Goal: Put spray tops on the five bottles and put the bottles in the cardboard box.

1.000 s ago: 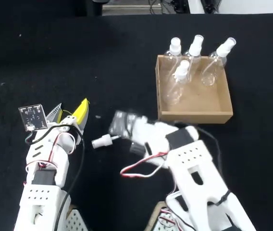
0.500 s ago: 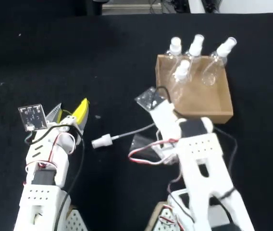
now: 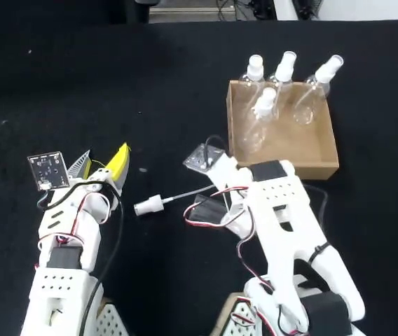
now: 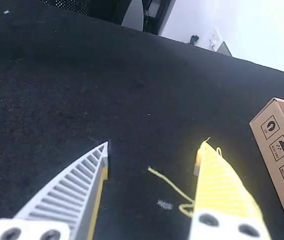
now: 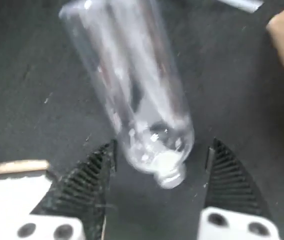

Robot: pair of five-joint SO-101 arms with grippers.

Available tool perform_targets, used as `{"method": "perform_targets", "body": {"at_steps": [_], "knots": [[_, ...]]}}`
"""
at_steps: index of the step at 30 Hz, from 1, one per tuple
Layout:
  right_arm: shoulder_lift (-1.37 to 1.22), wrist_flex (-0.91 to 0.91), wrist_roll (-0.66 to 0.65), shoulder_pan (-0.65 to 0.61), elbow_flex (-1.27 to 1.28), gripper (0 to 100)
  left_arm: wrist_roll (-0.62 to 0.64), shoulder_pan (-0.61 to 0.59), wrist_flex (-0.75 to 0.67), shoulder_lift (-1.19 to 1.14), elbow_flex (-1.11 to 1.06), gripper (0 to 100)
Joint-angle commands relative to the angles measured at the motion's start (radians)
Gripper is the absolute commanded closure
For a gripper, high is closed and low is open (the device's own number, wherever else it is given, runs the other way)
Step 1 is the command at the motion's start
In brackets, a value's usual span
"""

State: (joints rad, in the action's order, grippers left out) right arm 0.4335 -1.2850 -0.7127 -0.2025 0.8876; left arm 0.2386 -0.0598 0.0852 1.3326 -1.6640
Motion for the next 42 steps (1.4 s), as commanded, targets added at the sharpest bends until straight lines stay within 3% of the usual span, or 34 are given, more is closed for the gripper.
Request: {"method": "perform_targets", "body": {"at_steps": [1,7,14,17,26,30,36,42], "knots": [[-0.010,0.115,-0.011,0.020,0.033,76.1,-0.005,-0.004,-0.025,0.017,0.027,73],[-0.002,0.199,0.009,0.023,0.079,76.1,-0.006,-0.004,-0.026,0.017,0.028,73],[-0.002,0.198,0.359,0.017,0.022,76.2,-0.006,-0.004,-0.026,0.017,0.028,73],[-0.004,0.199,0.338,-0.032,0.024,76.2,-0.008,-0.005,-0.026,0.017,0.030,73],[-0.010,0.213,0.321,-0.345,0.022,76.2,-0.005,-0.059,-0.026,0.017,0.048,73],[-0.010,0.258,0.324,-0.358,0.016,76.2,-0.005,-0.117,-0.028,0.017,0.059,73],[-0.010,0.258,0.453,-0.367,-0.038,74.3,-0.005,-0.127,-0.028,0.017,0.065,73],[-0.002,0.092,0.463,-0.368,-0.151,66.2,-0.005,-0.125,-0.028,0.017,0.064,73]]}}
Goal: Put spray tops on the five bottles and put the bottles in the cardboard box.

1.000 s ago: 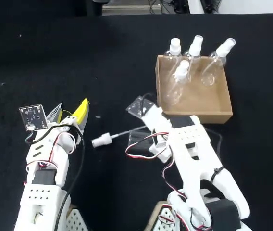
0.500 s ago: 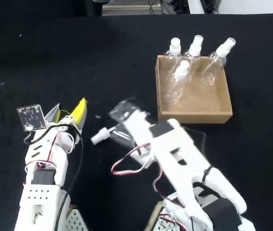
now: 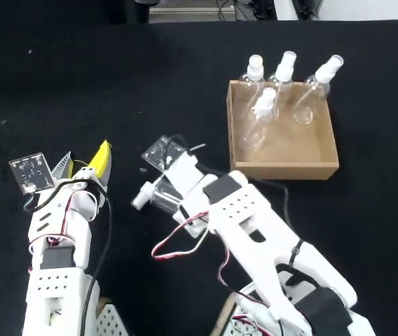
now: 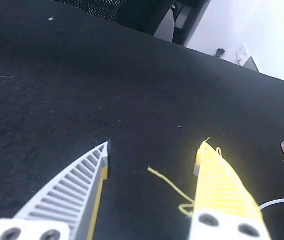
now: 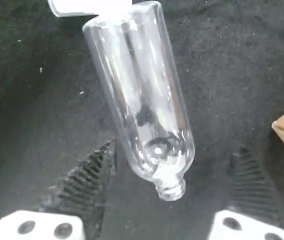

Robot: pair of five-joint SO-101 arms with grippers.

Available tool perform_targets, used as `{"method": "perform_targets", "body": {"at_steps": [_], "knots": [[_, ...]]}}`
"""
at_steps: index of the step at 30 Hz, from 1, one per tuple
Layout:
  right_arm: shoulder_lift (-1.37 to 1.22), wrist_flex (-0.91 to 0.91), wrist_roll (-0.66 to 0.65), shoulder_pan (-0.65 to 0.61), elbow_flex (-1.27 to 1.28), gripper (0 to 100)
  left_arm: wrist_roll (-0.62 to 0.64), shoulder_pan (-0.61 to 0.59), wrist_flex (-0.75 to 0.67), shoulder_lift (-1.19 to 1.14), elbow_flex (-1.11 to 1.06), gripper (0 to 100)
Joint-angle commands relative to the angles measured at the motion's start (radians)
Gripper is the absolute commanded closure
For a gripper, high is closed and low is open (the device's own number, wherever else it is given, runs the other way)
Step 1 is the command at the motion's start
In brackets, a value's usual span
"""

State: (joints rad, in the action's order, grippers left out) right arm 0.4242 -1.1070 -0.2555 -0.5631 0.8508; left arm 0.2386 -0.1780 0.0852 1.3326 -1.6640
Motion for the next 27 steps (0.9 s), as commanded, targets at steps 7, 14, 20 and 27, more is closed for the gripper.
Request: {"method": "perform_targets", "body": {"at_steps": [7,14,20,27], "knots": [[-0.001,-0.144,-0.118,0.066,-0.189,74.7,-0.005,-0.008,-0.028,0.017,0.065,73],[0.007,-0.146,-0.316,0.149,-0.114,81.2,-0.005,-0.007,-0.028,0.017,0.067,73],[0.007,-0.147,-0.408,0.135,-0.005,81.2,-0.005,-0.007,-0.028,0.017,0.067,73],[0.007,-0.149,-0.466,0.133,0.064,81.3,-0.005,-0.007,-0.028,0.017,0.067,73]]}}
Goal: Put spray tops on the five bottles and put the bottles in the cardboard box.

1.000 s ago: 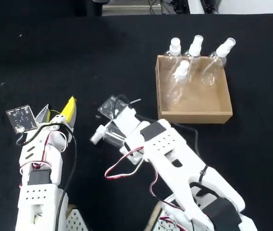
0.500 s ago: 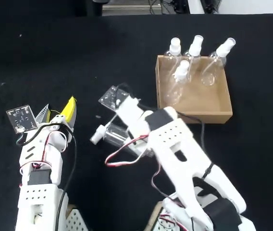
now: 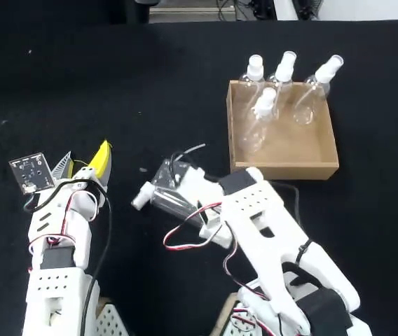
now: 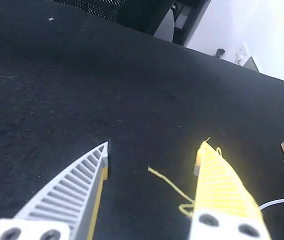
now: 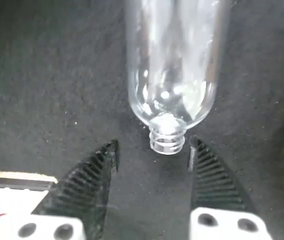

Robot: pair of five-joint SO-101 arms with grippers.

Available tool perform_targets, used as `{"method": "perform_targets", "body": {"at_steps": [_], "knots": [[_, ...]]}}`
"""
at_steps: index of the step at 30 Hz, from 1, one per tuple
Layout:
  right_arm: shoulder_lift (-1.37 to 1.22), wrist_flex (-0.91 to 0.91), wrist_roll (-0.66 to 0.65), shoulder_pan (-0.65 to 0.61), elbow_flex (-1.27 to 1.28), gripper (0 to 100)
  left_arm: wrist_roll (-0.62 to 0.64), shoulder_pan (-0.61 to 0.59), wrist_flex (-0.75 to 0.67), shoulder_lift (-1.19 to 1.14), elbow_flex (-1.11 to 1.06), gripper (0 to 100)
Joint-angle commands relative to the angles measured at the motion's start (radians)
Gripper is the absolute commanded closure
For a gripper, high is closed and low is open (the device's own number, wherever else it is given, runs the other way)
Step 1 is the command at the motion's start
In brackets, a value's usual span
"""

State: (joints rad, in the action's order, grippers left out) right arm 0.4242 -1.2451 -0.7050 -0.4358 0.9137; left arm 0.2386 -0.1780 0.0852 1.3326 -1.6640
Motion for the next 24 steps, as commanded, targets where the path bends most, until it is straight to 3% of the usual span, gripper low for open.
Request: {"method": "perform_targets", "body": {"at_steps": [1,8,15,24], "knots": [[0.007,-0.011,-0.017,0.006,0.001,81.4,-0.005,-0.005,-0.028,0.017,0.067,73],[0.005,-0.014,-0.009,-0.025,0.004,81.4,-0.005,-0.005,-0.028,0.017,0.067,73],[0.007,-0.060,0.118,-0.183,-0.007,81.4,-0.005,-0.007,-0.028,0.017,0.065,73],[0.105,-0.060,0.176,-0.338,-0.021,81.2,-0.005,-0.016,-0.028,0.017,0.068,73]]}}
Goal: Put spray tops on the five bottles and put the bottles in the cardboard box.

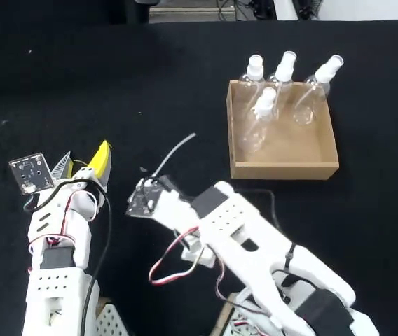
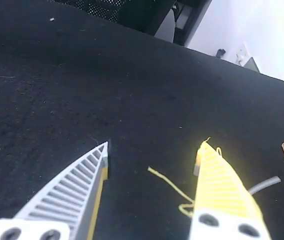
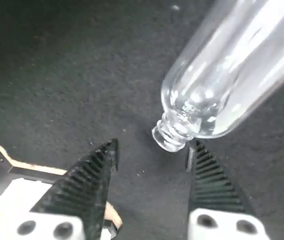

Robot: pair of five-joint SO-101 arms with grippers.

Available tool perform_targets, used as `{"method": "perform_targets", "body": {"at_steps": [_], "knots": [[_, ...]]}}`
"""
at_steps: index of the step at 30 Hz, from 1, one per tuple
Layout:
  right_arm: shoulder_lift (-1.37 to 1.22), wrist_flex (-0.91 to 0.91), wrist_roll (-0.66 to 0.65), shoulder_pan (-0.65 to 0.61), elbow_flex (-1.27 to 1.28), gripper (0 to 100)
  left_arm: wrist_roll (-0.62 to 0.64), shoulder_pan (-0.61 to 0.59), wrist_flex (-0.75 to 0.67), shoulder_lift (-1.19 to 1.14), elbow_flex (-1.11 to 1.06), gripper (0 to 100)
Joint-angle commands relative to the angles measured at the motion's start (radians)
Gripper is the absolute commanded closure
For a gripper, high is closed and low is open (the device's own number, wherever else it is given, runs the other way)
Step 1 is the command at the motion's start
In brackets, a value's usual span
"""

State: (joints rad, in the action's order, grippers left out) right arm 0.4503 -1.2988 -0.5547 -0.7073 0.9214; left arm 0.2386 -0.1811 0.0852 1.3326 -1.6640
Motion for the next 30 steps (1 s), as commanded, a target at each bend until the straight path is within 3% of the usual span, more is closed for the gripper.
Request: {"method": "perform_targets", "body": {"at_steps": [1,5,10,14,16,24,26,30], "knots": [[0.108,-0.008,0.048,-0.087,-0.039,81.2,-0.005,-0.015,-0.028,0.017,0.068,73],[0.231,-0.008,0.107,-0.132,-0.093,81.2,0.015,-0.076,-0.028,0.017,0.076,73],[0.334,-0.002,0.106,-0.126,-0.124,81.1,0.169,-0.189,-0.026,0.017,0.094,73],[0.312,-0.020,-0.025,-0.078,-0.114,76.6,0.196,-0.206,-0.028,0.017,0.094,73],[0.275,-0.011,-0.028,-0.031,-0.130,72.4,0.198,-0.206,-0.028,0.017,0.094,73],[0.073,0.087,0.445,-0.072,-0.294,68.8,0.196,-0.206,-0.028,0.017,0.094,73],[0.030,0.092,0.509,-0.110,-0.331,68.8,0.196,-0.208,-0.028,0.017,0.094,73],[-0.067,0.115,0.514,-0.157,-0.338,69.0,0.196,-0.208,-0.028,0.017,0.094,73]]}}
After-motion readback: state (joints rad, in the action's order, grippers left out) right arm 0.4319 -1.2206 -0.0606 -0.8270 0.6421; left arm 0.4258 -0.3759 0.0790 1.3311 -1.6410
